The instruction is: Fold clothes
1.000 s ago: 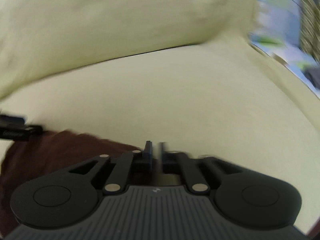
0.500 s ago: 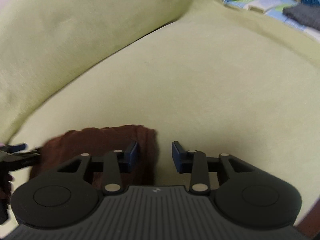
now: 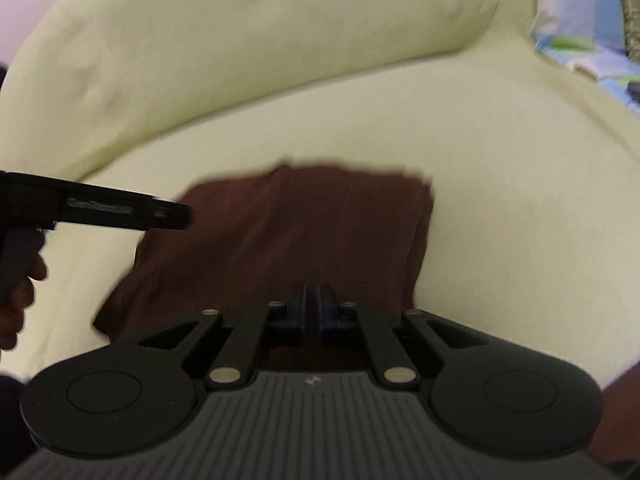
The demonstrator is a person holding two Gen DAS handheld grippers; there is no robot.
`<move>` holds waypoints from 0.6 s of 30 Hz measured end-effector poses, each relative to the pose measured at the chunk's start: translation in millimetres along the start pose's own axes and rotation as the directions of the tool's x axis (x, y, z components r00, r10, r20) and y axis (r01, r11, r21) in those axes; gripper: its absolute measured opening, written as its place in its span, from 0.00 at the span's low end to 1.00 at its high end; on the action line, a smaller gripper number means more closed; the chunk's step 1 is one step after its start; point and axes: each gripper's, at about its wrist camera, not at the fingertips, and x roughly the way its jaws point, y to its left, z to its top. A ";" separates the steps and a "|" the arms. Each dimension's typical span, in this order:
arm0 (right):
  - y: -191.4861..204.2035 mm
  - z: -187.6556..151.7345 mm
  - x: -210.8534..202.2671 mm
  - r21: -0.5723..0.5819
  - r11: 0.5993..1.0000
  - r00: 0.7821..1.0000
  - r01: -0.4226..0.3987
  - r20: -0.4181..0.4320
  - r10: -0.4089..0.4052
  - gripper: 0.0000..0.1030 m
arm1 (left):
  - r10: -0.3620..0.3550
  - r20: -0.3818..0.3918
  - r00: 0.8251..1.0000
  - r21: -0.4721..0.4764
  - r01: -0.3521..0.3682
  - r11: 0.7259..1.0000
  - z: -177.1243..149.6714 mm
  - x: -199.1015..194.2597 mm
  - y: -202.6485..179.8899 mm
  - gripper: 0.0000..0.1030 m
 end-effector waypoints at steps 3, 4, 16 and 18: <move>-8.2 -16.4 -3.9 0.001 0.998 0.997 0.064 -0.044 -0.064 0.08 | 0.011 -0.022 1.000 -0.043 -0.012 0.999 -23.4 7.1 2.7 0.72; -10.6 -18.2 -5.7 -0.003 0.996 0.994 0.088 -0.058 -0.088 0.08 | 0.015 -0.035 0.999 -0.047 -0.017 0.999 -24.2 2.6 3.7 0.72; 22.9 -26.3 -11.5 -0.019 0.999 0.999 0.031 -0.033 -0.032 0.18 | 0.057 -0.053 0.997 -0.096 -0.062 0.993 -54.1 -15.2 19.9 0.77; 15.4 -35.4 -8.6 -0.011 0.995 0.992 0.103 -0.070 -0.103 0.22 | 0.061 -0.055 0.997 -0.110 -0.066 0.992 -53.6 -23.2 21.3 0.77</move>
